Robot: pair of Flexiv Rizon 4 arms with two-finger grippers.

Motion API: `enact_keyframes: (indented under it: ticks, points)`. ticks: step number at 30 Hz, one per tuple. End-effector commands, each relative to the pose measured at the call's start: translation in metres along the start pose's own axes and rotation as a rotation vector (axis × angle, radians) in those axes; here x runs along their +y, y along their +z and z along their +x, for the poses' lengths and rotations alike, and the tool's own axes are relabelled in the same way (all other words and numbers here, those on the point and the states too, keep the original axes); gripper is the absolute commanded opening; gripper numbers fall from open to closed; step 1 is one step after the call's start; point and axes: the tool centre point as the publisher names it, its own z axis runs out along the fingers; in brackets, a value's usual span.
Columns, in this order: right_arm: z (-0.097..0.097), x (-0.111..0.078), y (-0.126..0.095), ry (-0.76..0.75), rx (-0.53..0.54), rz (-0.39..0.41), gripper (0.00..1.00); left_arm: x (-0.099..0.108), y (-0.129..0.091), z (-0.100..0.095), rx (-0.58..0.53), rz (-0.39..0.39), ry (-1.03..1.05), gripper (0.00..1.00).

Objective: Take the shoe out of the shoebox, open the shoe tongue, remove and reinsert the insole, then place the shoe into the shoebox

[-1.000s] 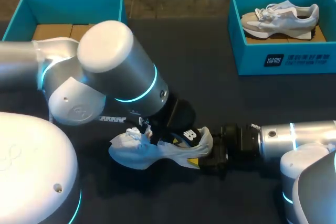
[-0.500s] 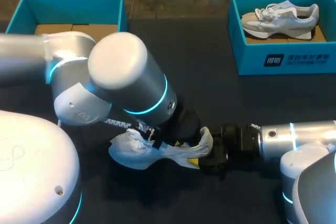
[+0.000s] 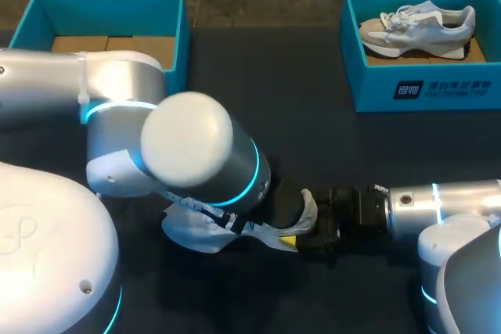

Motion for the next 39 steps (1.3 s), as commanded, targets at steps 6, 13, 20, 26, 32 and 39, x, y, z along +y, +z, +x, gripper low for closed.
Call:
enact_keyframes:
  ticks: [6, 13, 20, 26, 32, 39]
  points:
    - [0.0, 0.001, 0.001, 0.001, 0.0, 0.004, 0.0, -0.013, 0.007, 0.001, -0.048, -0.087, 0.046, 0.47]
    - [0.0, 0.001, 0.001, 0.001, 0.0, 0.004, 0.0, -0.016, 0.007, 0.001, -0.086, -0.13, 0.07, 0.47]
    - [0.0, 0.001, 0.001, 0.001, 0.0, 0.004, 0.0, -0.017, 0.005, 0.004, -0.127, -0.161, 0.092, 0.47]
    - [0.0, 0.001, 0.001, 0.001, 0.0, 0.004, 0.0, -0.013, 0.008, 0.001, -0.151, -0.182, 0.101, 0.47]
    - [0.0, 0.001, 0.001, 0.001, 0.0, 0.004, 0.0, -0.009, 0.015, -0.007, -0.182, -0.209, 0.103, 0.45]
    - [0.0, 0.001, 0.001, 0.001, 0.0, 0.004, 0.0, -0.003, 0.017, -0.011, -0.213, -0.187, 0.045, 0.0]
